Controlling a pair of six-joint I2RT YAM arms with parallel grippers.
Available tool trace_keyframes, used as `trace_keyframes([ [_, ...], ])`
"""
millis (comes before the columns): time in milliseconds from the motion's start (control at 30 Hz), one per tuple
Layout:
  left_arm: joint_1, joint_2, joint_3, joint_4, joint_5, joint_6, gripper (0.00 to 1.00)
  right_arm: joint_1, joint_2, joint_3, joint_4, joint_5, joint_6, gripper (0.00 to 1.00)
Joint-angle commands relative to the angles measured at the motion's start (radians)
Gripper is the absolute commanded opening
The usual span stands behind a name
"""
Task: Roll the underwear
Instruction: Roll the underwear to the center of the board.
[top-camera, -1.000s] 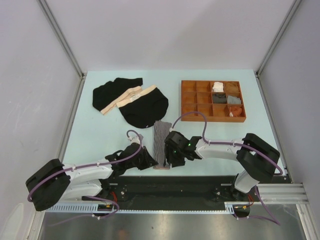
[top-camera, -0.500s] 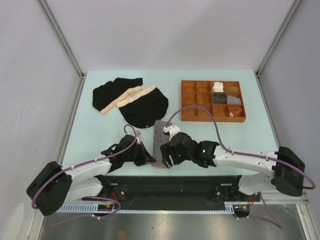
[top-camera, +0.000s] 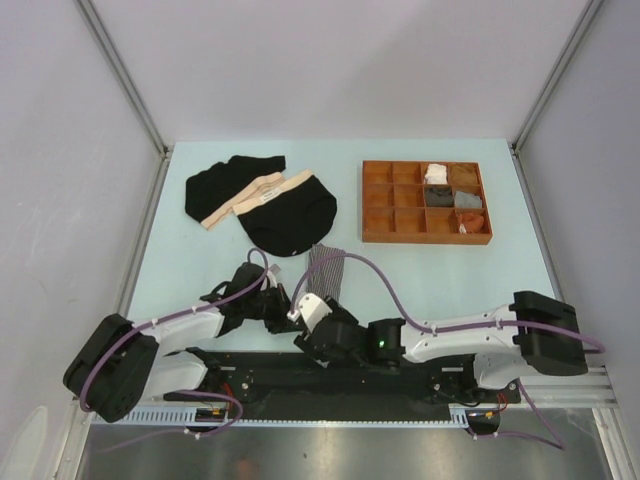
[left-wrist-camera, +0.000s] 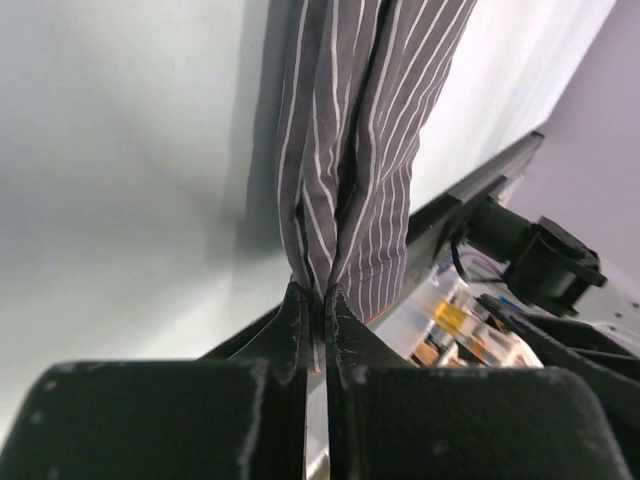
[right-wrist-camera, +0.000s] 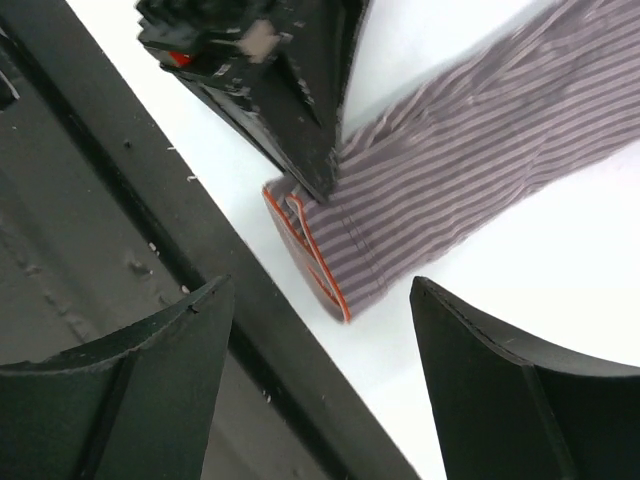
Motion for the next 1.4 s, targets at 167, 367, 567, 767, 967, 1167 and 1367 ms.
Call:
trace_keyframes([
  [167,0.055,0.054,-0.010,0.067,0.192,-0.076,0.00,0.124,0.118,0.016,0.168,0.216,-0.158,0.75],
  [367,0.080,0.068,-0.004,0.038,0.226,-0.067,0.00,0.165,0.167,0.022,0.156,0.233,-0.201,0.73],
  [567,0.090,0.062,-0.010,0.015,0.258,-0.056,0.00,0.170,0.219,0.022,0.168,0.289,-0.214,0.67],
  [767,0.101,0.057,-0.012,-0.014,0.286,-0.051,0.00,0.180,0.276,0.022,0.177,0.381,-0.224,0.52],
  [967,0.101,0.064,-0.014,-0.022,0.312,-0.051,0.00,0.184,0.316,0.022,0.228,0.478,-0.227,0.43],
  [1167,0.101,0.067,-0.018,-0.026,0.319,-0.047,0.00,0.165,0.315,0.022,0.249,0.419,-0.227,0.29],
  [1367,0.104,0.080,-0.014,-0.020,0.309,-0.021,0.02,0.154,0.295,0.022,0.219,0.268,-0.262,0.01],
])
